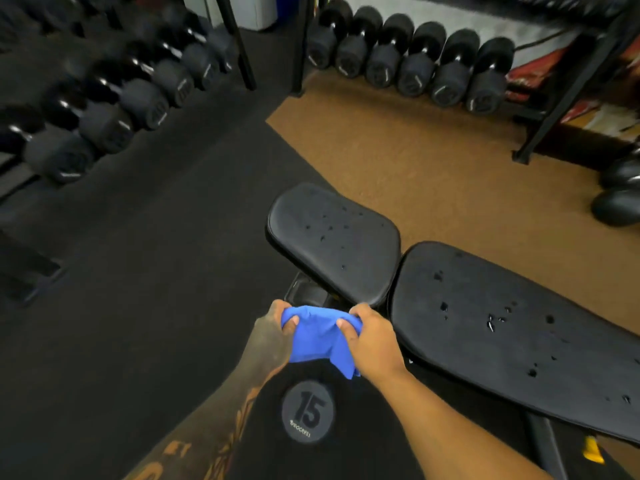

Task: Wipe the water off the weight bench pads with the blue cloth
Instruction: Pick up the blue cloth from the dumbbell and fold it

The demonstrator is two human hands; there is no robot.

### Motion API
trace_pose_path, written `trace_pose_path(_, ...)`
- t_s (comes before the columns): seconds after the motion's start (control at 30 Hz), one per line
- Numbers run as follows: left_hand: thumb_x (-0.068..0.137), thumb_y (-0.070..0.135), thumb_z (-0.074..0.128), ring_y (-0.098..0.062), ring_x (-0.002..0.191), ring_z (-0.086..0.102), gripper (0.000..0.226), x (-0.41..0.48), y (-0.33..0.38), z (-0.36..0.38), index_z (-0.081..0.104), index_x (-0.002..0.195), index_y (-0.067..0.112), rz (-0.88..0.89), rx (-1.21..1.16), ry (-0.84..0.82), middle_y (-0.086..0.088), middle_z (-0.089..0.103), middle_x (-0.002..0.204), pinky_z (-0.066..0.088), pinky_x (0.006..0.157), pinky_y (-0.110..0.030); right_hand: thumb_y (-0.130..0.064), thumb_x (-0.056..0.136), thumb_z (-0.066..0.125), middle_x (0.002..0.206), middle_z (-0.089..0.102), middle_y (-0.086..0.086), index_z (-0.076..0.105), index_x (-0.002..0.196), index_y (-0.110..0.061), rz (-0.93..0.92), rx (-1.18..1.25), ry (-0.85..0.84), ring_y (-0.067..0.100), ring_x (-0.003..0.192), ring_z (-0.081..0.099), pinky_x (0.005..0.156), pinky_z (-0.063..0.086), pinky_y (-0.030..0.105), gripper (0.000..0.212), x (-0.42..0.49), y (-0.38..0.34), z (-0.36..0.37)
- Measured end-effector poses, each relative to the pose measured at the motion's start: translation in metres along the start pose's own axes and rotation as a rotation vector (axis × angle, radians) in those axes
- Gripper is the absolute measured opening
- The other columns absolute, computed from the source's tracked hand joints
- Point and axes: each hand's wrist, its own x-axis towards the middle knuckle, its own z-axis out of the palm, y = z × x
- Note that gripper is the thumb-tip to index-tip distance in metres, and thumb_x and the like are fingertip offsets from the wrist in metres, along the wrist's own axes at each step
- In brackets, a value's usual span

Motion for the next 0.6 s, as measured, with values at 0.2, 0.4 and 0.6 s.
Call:
trace_pose_path(0.2, 0.098, 0.018, 0.049, -0.005, 0.073, 0.055, 0.004, -0.002, 0.056, -0.043, 0.051, 0.101, 0.016, 0.045, -0.086, 0.102, 0.009, 0.058, 0.079, 0.037, 0.058, -0.010, -0.012, 0.089, 0.062, 0.098, 0.055, 0.002, 0.052, 0.120, -0.012, 0.044, 0.168, 0.067, 0.017, 0.086, 0.054, 0.074, 0.038, 0.023, 0.033, 0.020, -0.060, -0.062)
trace_pose_path(0.4, 0.096, 0.015, 0.045, -0.021, 0.075, 0.056, 0.007, 0.007, 0.093, -0.053, 0.052, 0.099, 0.013, -0.079, -0.206, 0.113, -0.005, 0.057, 0.089, 0.055, 0.066, -0.036, -0.003, 0.091, 0.050, 0.117, 0.055, 0.011, 0.045, 0.134, -0.012, 0.024, 0.151, 0.110, 0.017, 0.091, 0.049, 0.074, 0.034, 0.021, 0.045, 0.050, -0.093, -0.094)
trace_pose_path(0.6, 0.091, 0.014, 0.050, -0.024, 0.078, 0.062, 0.007, 0.048, 0.109, -0.041, 0.055, 0.095, 0.013, -0.181, -0.186, 0.144, -0.008, 0.062, 0.094, 0.056, 0.069, -0.038, 0.002, 0.091, 0.045, 0.136, 0.048, 0.015, 0.041, 0.137, -0.009, -0.081, 0.071, 0.118, 0.030, 0.121, 0.049, 0.090, 0.039, 0.031, 0.048, 0.119, -0.110, -0.093)
